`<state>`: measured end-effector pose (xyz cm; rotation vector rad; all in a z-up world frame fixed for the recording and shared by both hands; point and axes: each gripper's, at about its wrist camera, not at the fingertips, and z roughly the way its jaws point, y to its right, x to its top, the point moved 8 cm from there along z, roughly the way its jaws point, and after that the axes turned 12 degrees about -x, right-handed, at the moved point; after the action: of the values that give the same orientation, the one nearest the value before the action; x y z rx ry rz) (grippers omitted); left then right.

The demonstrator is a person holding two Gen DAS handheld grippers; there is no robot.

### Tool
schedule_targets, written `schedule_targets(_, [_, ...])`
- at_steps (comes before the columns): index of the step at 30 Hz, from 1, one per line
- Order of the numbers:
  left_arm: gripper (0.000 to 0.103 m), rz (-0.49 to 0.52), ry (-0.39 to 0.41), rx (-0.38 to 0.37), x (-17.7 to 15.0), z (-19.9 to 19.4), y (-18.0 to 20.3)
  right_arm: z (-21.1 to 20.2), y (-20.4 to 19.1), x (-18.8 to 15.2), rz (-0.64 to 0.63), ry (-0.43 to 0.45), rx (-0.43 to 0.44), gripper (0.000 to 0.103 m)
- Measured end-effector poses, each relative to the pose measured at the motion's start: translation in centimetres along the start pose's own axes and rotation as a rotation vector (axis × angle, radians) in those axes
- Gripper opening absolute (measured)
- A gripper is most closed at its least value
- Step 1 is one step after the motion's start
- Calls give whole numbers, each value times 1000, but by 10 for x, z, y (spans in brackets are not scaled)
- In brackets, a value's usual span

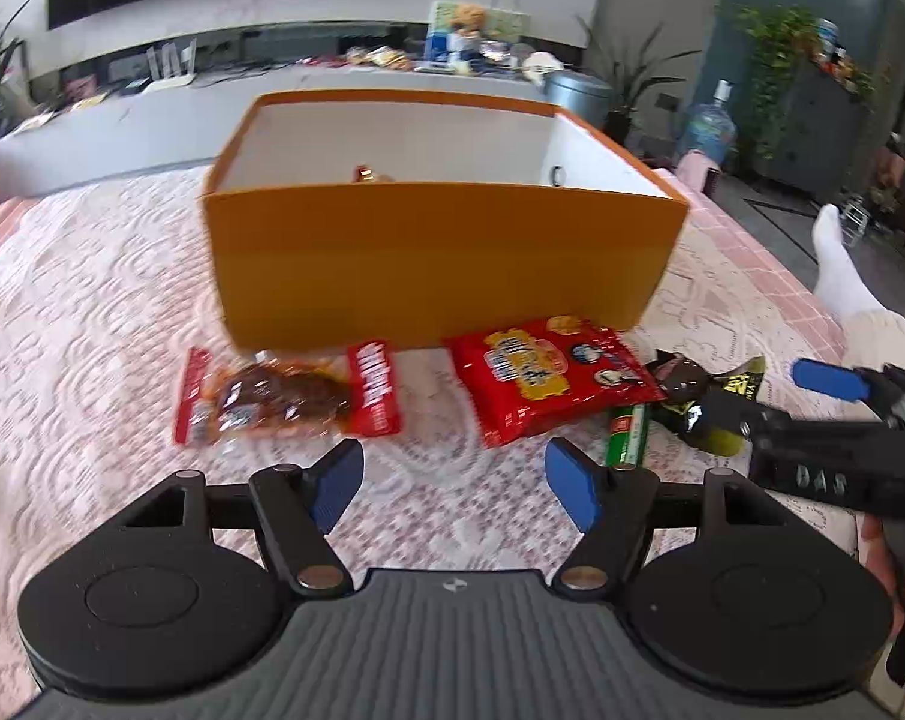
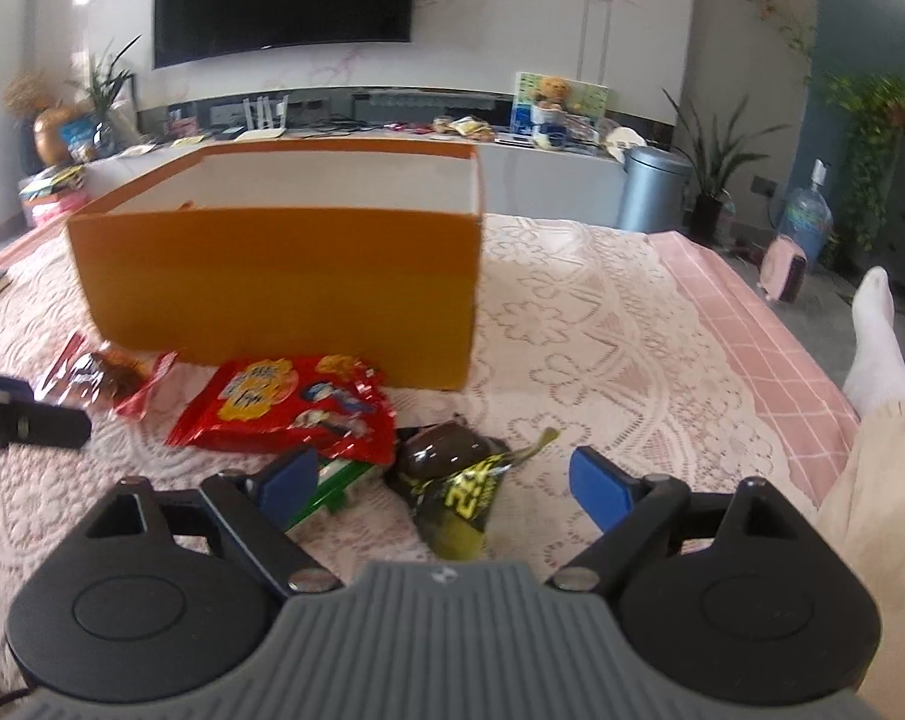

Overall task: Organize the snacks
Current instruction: 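Withdraw both grippers from the box toward the remaining snacks, then grasp red chip bag with left gripper while right grasps dark green-yellow snack bag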

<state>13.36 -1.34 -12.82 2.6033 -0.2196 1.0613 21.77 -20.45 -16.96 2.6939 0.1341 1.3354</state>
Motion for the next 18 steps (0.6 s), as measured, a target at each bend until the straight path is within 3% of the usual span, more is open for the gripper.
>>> schedule_targets(8, [81, 152, -48, -38, 5, 35, 20, 31, 3, -1, 76, -108, 24, 73])
schedule_targets(13, [81, 315, -85, -23, 4, 58, 30, 44, 6, -7, 118, -164, 46, 66])
schedule_targets(18, [81, 466, -119, 27, 1, 80, 35, 58, 12, -7, 204, -213, 74, 66])
